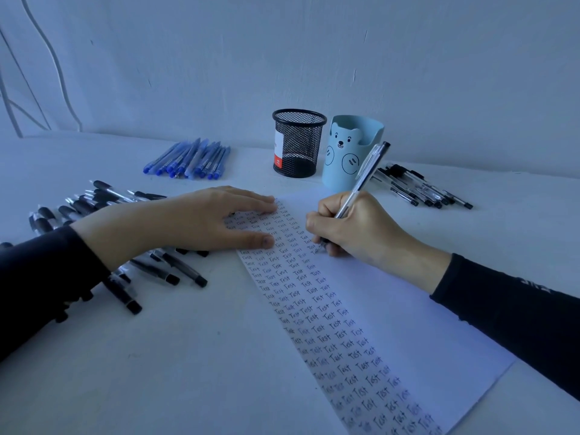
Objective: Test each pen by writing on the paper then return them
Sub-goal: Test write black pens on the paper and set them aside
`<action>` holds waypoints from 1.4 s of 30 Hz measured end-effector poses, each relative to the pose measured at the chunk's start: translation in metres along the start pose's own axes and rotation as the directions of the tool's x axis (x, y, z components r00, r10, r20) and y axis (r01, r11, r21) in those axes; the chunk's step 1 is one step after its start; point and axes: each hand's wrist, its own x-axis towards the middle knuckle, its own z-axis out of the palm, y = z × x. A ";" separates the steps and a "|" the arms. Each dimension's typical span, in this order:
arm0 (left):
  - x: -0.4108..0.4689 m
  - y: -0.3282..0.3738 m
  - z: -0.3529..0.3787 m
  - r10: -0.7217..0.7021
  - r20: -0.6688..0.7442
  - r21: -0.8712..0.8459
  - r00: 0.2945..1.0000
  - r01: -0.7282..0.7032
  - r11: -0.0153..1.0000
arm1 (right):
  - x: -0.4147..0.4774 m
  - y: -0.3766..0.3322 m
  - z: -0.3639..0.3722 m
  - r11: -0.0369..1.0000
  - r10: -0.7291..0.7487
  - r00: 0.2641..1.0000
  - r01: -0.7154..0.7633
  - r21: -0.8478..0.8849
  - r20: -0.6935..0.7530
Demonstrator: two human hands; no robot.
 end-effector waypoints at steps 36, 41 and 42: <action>0.000 0.002 -0.002 0.005 0.008 0.022 1.000 -0.005 1.000 | 0.005 0.002 -0.006 1.000 -0.007 1.000 0.007 -0.001 -0.030; -0.001 0.003 -0.002 0.000 0.014 0.017 1.000 0.000 1.000 | 0.011 -0.001 -0.021 0.989 0.030 0.999 -0.025 0.148 -0.037; -0.001 0.003 -0.003 -0.001 0.018 0.017 1.000 0.001 1.000 | 0.012 -0.002 -0.024 0.989 0.030 0.999 -0.025 0.148 -0.030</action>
